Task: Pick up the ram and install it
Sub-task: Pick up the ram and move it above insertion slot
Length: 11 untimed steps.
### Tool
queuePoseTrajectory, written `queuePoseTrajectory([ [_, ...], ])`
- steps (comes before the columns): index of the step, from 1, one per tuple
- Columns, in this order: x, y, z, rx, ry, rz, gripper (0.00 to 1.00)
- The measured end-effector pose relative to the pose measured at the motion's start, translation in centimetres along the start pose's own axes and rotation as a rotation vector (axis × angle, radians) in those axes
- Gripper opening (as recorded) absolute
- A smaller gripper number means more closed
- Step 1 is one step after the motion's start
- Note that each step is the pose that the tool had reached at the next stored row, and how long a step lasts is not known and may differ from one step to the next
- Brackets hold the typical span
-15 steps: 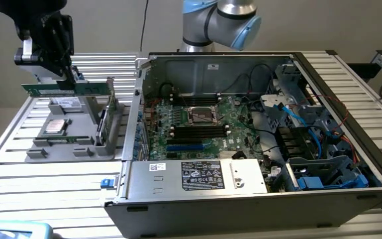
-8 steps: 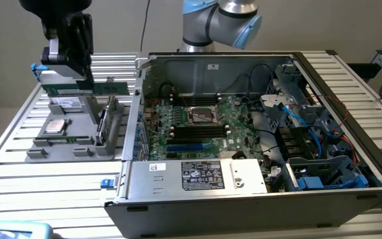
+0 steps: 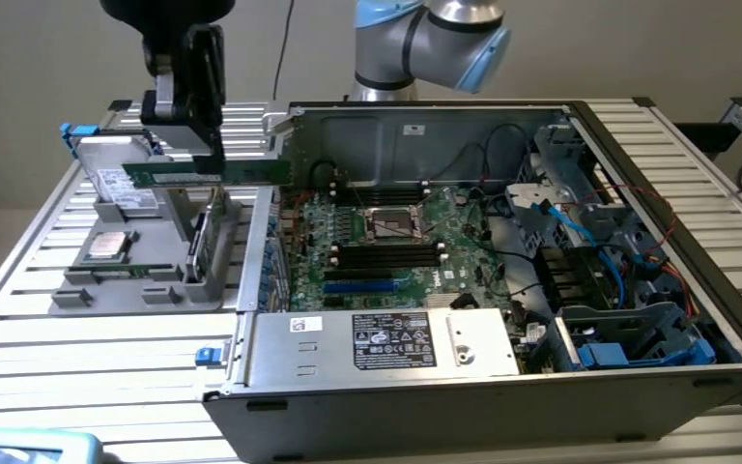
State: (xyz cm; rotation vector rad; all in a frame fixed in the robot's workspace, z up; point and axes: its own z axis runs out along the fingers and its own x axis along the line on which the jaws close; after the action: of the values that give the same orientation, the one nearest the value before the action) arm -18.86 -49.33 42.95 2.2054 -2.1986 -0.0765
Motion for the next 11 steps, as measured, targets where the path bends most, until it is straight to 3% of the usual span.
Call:
queuePoseTrajectory([
  [6,0.1,-2.72,-0.24,-0.0001,-0.0026,0.000,0.13],
  [11,0.1,-4.99,-0.39,0.0000,-0.0084,-0.001,0.13],
])
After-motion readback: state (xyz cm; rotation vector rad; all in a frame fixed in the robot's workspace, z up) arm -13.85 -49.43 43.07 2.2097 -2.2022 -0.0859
